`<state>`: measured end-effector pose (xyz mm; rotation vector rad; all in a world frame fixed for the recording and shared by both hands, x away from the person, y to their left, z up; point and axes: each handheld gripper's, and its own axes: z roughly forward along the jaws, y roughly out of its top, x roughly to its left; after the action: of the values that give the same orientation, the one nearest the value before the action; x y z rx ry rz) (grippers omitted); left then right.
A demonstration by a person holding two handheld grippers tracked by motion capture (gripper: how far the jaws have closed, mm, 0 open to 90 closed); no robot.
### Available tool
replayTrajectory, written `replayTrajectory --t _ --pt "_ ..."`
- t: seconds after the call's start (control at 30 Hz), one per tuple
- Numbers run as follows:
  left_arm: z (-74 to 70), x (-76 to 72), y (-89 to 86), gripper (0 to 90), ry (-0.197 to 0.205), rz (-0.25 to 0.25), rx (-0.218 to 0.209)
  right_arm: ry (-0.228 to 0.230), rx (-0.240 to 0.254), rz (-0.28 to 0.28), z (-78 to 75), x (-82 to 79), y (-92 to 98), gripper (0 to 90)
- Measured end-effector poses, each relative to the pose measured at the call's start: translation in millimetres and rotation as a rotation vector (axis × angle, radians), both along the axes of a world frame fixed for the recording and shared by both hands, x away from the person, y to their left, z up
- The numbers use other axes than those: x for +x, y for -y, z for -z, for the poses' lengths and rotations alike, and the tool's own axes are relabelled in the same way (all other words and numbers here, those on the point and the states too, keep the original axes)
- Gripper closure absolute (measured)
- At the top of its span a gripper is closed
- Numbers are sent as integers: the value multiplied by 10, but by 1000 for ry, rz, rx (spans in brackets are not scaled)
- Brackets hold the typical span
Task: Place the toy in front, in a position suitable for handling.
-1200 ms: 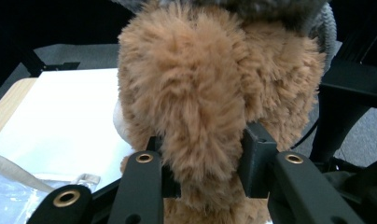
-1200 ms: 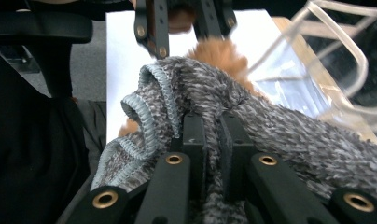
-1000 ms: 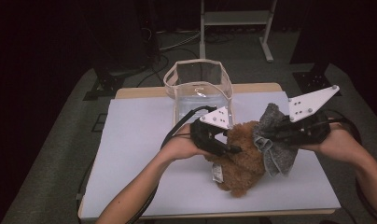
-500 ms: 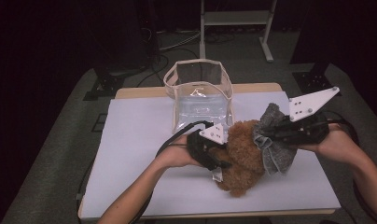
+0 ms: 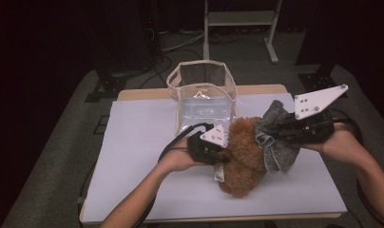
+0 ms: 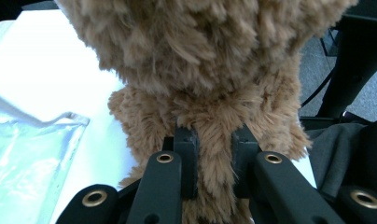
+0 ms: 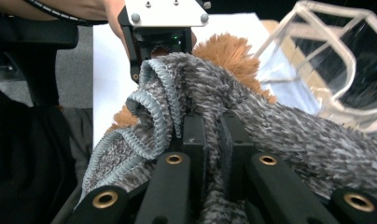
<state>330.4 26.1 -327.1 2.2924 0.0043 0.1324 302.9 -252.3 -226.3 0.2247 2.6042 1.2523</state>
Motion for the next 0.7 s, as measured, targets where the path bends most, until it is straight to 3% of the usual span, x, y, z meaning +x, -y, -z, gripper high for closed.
replayTrajectory --t 0.13,0.23,0.33,0.5,0.57,0.6,0.7 --pt "-77 -15 -177 778 -4 -20 -6 22 23 -13 -66 23 -104 816" --pt "-132 -22 -277 778 16 -36 6 25 32 -31 -86 44 -210 816" --pt "-198 -28 -523 777 19 -80 33 25 48 -55 -87 61 -326 814" --pt "-124 -15 -659 745 5 -115 50 22 34 -69 -4 122 -550 813" --pt "-59 -4 -686 671 -16 -111 50 23 -11 -72 92 157 -675 814" --pt "-38 4 -716 599 -55 -98 18 22 -18 -76 120 168 -697 814" --pt "-76 -21 -731 444 -68 -92 -1 14 5 -69 158 205 -701 814"
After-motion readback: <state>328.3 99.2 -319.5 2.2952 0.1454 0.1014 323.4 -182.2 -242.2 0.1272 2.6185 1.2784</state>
